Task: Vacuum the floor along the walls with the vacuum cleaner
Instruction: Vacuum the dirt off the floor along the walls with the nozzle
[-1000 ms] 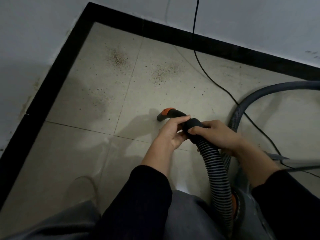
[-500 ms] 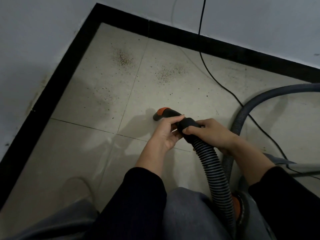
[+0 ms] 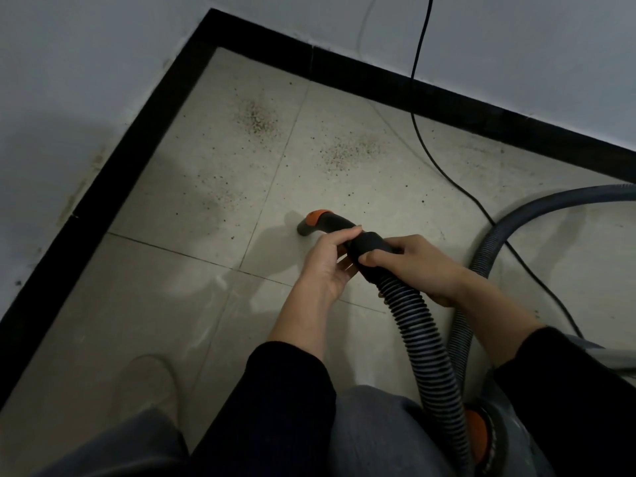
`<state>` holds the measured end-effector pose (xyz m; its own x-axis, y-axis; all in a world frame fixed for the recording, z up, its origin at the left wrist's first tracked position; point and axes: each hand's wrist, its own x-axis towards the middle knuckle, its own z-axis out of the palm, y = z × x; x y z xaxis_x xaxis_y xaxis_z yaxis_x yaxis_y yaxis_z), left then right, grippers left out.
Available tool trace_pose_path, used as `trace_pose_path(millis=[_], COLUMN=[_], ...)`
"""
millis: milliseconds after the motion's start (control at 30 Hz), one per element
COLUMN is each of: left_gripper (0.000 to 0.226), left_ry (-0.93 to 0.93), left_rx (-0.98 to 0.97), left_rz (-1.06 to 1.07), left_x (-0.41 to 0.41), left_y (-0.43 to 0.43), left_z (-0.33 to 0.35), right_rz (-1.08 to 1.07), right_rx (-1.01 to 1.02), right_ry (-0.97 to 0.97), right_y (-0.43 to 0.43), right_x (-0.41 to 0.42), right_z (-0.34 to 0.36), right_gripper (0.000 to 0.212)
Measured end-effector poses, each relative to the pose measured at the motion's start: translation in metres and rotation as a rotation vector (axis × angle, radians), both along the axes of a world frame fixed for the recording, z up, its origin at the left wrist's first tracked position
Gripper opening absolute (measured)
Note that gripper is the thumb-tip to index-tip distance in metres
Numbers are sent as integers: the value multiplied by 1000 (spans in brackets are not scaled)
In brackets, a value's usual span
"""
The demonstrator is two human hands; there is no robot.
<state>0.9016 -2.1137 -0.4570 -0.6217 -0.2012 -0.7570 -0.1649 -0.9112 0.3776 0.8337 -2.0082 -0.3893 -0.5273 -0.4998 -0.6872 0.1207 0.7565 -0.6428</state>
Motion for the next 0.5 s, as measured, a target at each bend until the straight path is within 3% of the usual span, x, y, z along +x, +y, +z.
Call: trace_pose_path(millis=[133, 500], left_gripper=[35, 19], left_ry=[-38, -62], left_rx=[-5, -14], left_rz=[28, 25], left_x=[2, 1], left_y=[-4, -12], left_z=[-4, -7], right_rz=[48, 113], right_rx=[20, 75], right_ry=[-1, -4], right_y=[-3, -5], right_x=[-3, -6], right_z=[3, 5], right_gripper=[25, 31])
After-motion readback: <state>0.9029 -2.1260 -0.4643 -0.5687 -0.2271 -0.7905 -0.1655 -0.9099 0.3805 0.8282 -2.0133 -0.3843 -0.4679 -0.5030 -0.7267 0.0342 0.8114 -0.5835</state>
